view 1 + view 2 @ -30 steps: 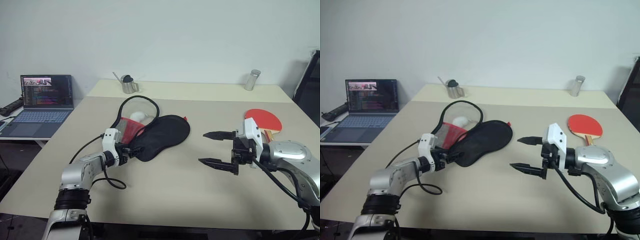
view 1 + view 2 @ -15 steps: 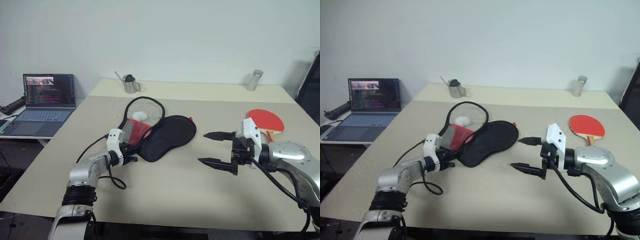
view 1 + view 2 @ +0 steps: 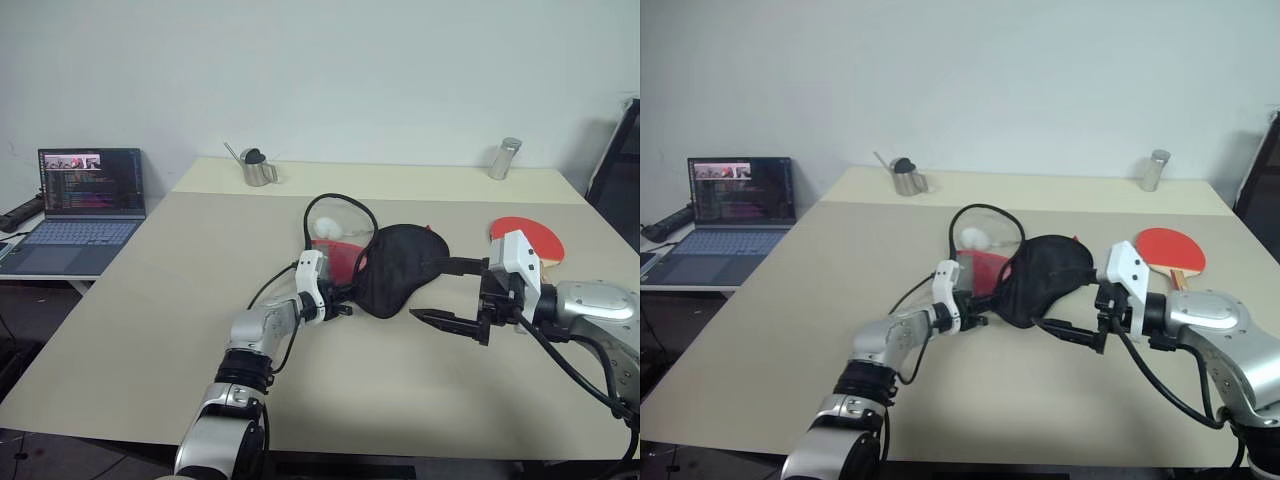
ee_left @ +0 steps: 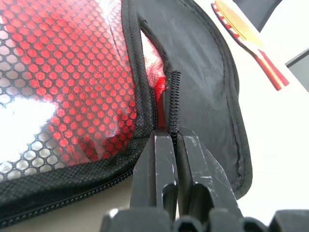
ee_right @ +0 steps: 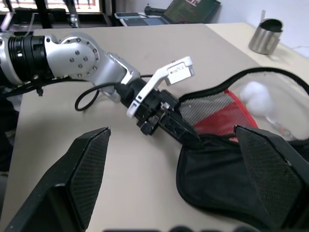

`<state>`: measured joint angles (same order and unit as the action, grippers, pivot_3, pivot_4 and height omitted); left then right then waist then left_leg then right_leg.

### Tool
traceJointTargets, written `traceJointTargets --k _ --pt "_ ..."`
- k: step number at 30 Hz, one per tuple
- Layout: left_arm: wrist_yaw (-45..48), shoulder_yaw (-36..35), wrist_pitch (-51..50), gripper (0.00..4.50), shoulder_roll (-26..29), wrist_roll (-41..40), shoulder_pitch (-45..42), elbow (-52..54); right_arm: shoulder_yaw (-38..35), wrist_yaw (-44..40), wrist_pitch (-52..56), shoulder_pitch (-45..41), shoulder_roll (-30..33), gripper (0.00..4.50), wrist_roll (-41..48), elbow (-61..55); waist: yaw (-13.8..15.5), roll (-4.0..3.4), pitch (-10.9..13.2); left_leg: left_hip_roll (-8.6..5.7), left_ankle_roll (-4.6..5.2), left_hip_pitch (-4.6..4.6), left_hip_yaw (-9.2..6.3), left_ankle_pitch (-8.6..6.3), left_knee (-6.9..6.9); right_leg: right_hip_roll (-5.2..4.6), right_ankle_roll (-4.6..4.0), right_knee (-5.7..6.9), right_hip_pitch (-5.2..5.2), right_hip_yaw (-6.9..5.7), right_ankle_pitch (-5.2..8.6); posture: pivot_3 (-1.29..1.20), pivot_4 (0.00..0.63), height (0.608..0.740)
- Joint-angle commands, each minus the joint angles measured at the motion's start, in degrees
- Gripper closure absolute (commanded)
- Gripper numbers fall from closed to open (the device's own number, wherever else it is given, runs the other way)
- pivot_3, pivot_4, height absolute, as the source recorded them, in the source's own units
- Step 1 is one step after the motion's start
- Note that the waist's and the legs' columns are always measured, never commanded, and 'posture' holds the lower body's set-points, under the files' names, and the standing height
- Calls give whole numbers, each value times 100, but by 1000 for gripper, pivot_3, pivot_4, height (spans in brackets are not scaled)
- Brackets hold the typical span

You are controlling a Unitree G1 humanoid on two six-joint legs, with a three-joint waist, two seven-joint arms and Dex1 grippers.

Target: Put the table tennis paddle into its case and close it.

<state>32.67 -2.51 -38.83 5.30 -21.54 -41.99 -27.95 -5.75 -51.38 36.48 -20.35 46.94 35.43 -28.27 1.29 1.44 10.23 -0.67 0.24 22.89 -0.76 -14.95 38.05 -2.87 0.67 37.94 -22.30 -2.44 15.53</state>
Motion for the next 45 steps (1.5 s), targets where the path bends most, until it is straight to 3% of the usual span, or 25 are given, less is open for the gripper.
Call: traceJointTargets --k 1,5,6,8,15,20,26,30,35,45 --pt "49 141 109 4458 -34 67 -149 207 -230 119 31 24 45 0 104 -248 -1 0 0 0 0 0 0 0 0 0 0 0 0 0 0 0 150 740" --pt "219 425 110 4458 307 300 81 582 -275 193 54 85 49 0 133 -282 -9 0 0 0 -1 -1 1 0 0 1 1 1 0 2 0 0 150 740" --pt "224 440 107 4248 362 318 117 646 -278 202 51 96 53 0 138 -284 -12 0 0 1 -1 -2 1 0 -1 2 1 1 0 3 0 0 150 740" --pt "337 523 -20 3733 568 302 304 1038 -276 221 30 113 44 0 128 -263 -12 0 0 1 -1 -2 0 1 -1 2 0 1 0 3 0 0 150 740" --pt "458 712 -609 1291 1183 201 1095 2450 -182 246 -3 37 -28 0 78 -107 -7 0 0 2 -2 -2 0 1 0 1 0 0 0 5 1 0 150 740" --pt "1030 611 -686 1291 1979 -56 1709 3446 -176 813 449 -97 -342 0 206 38 -52 -2 1 6 -2 -7 2 1 -5 2 -3 2 -1 8 2 0 150 740" --pt "1850 84 586 1291 2514 -289 1844 3528 -327 2023 1937 -250 -807 0 557 208 -13 -3 1 8 -5 -5 1 2 -2 0 -6 2 -1 8 2 0 150 740" --pt "2023 -302 1095 1291 2639 -392 1374 3098 -202 2945 2499 -513 -1418 0 313 566 -3 -3 2 7 -4 -4 2 2 -5 0 -7 -1 -2 8 2 0 150 740" --pt "2213 -304 1533 1291 2783 -253 935 2553 32 3702 2720 -697 -2049 0 -125 985 -22 -4 1 5 -3 -4 7 1 -8 1 -6 1 -3 8 2 0 150 740" --pt "2489 -220 1756 1291 2893 -223 622 2278 365 3986 3063 -578 -2546 0 -388 978 -80 -4 2 7 -1 -1 8 1 -10 9 -5 5 -10 12 3 0 150 740"
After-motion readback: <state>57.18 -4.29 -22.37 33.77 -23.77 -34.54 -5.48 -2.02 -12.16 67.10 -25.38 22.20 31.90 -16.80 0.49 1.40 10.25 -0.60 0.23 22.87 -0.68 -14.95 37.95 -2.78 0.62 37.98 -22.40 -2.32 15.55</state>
